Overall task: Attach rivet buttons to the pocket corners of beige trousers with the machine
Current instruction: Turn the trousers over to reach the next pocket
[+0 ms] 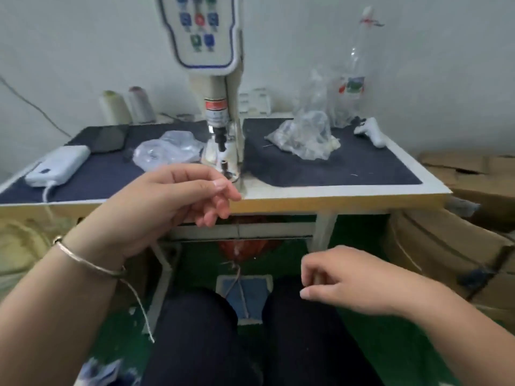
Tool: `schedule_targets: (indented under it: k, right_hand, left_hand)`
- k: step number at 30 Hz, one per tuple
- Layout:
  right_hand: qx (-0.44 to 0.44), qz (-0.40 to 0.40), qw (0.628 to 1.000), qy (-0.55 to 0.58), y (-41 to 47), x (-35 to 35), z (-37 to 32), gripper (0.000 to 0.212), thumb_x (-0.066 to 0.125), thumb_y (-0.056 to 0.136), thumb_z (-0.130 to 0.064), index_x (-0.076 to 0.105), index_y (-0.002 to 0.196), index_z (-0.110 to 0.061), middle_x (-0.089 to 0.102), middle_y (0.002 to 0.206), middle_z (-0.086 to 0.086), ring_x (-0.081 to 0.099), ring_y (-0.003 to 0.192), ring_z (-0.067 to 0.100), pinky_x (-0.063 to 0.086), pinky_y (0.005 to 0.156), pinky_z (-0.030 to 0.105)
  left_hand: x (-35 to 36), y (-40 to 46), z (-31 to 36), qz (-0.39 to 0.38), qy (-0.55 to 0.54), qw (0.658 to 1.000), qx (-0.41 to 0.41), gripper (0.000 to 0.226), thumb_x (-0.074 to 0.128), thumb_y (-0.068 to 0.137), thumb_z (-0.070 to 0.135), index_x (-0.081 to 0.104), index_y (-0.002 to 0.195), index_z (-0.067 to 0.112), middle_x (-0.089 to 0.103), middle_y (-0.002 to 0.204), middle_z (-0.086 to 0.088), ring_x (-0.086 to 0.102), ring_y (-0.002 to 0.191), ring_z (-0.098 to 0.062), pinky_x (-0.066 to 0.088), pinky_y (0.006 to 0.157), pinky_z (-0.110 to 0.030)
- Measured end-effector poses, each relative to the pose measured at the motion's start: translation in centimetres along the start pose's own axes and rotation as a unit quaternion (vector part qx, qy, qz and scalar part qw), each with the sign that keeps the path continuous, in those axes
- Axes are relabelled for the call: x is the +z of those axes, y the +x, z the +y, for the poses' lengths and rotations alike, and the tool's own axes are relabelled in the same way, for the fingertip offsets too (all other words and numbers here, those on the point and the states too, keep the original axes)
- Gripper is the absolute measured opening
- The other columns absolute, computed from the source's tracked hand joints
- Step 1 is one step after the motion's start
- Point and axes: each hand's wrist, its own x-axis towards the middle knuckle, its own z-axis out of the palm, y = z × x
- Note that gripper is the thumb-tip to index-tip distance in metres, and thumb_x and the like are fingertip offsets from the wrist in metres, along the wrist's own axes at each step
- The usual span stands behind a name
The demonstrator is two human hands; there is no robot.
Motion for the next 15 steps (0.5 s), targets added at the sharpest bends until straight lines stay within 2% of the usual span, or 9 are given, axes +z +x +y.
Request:
schedule_targets:
  k: [4,6,9,12,15]
  right_hand:
    - [-0.149,0.051,0.987,0.037,3.7,-2.8,-4.7,0.014,0.059,0.087,-0.049,0.061,0.086,-0.036,0.066,0.078,-0.016,0.059,0.071,0.000,0.047,0.061,0.020]
    - [-0.204,0.067,0.975,0.056,5.5,-3.7,-6.2,0.016,0.057,0.081,-0.052,0.063,0.085,-0.038,0.068,0.078,-0.019,0.063,0.070,0.001,0.050,0.062,0.023]
    - [-0.276,0.067,0.952,0.116,8.8,-4.1,-8.0,0.025,0.058,0.078,-0.060,0.065,0.092,-0.041,0.072,0.077,-0.012,0.067,0.065,0.004,0.053,0.061,0.028]
    - [-0.328,0.057,0.933,0.137,12.9,-3.2,-9.5,0.049,0.057,0.078,-0.073,0.066,0.104,-0.033,0.073,0.077,-0.005,0.067,0.058,0.009,0.053,0.057,0.019]
    - [-0.337,-0.003,0.931,0.144,19.4,-1.3,-8.1,0.054,0.062,0.078,-0.073,0.067,0.108,-0.028,0.073,0.076,0.000,0.067,0.053,0.015,0.053,0.048,0.020]
  left_hand:
    - [-3.8,-6.0,-1.1,0.157,0.029,0.986,-0.057,0.019,0.069,0.086,0.028,0.075,0.080,0.011,0.065,0.071,-0.010,0.052,0.058,-0.015,0.046,0.055,-0.017]
    - [-5.2,-9.4,-1.9,0.229,0.049,0.967,-0.099,0.018,0.074,0.086,0.028,0.074,0.077,0.012,0.065,0.069,-0.008,0.053,0.056,-0.012,0.046,0.056,-0.017]
    - [-6.3,-15.0,-3.4,0.298,0.106,0.930,-0.190,0.016,0.073,0.085,0.025,0.073,0.079,0.010,0.068,0.070,-0.003,0.056,0.056,-0.008,0.048,0.058,-0.015]
    - [-6.4,-21.3,-5.3,0.336,0.228,0.863,-0.302,0.013,0.073,0.089,0.021,0.070,0.078,0.015,0.069,0.065,0.007,0.060,0.058,-0.004,0.048,0.062,-0.016]
    - [-5.4,-27.0,-6.7,0.301,0.376,0.775,-0.410,0.021,0.077,0.084,0.029,0.062,0.069,0.026,0.062,0.064,0.013,0.057,0.064,-0.004,0.041,0.061,-0.018]
